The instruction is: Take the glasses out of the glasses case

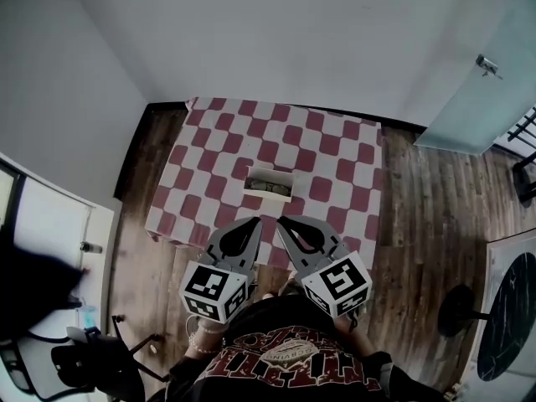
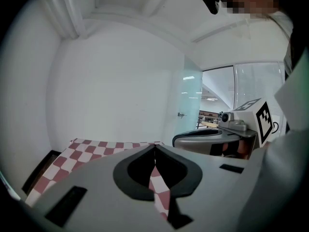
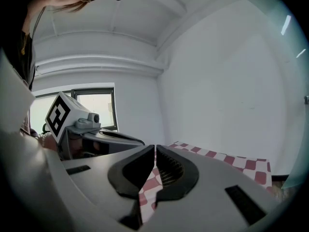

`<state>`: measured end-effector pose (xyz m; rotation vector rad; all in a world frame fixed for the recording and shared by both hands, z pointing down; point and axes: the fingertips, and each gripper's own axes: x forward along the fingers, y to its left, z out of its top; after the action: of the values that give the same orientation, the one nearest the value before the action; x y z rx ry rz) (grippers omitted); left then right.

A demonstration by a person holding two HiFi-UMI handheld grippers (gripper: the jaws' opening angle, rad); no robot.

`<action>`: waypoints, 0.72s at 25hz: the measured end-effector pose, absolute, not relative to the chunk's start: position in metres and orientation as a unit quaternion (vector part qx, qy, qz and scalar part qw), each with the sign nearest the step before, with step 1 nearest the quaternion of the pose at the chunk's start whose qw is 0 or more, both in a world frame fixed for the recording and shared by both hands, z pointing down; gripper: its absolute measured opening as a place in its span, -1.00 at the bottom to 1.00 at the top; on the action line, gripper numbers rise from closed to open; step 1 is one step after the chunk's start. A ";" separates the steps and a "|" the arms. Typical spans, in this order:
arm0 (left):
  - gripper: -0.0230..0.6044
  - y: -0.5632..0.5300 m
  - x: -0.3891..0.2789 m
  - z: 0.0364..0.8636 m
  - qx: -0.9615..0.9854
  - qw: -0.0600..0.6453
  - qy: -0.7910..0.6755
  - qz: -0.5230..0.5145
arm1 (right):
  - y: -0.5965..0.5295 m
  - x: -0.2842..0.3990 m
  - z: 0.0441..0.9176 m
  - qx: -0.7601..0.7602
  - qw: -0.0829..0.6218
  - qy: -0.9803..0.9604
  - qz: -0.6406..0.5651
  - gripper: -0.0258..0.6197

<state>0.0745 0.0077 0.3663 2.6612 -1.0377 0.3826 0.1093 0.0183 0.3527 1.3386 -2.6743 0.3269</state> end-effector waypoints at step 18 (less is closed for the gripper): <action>-0.90 -0.036 0.091 0.372 0.915 0.097 -0.363 0.146 | -0.008 0.140 0.367 0.456 0.086 -0.878 0.120 -0.84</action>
<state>0.0908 -0.0358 0.3725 2.7097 -1.0740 0.4316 0.1402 -0.0079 0.3668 1.3587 -2.6152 0.3563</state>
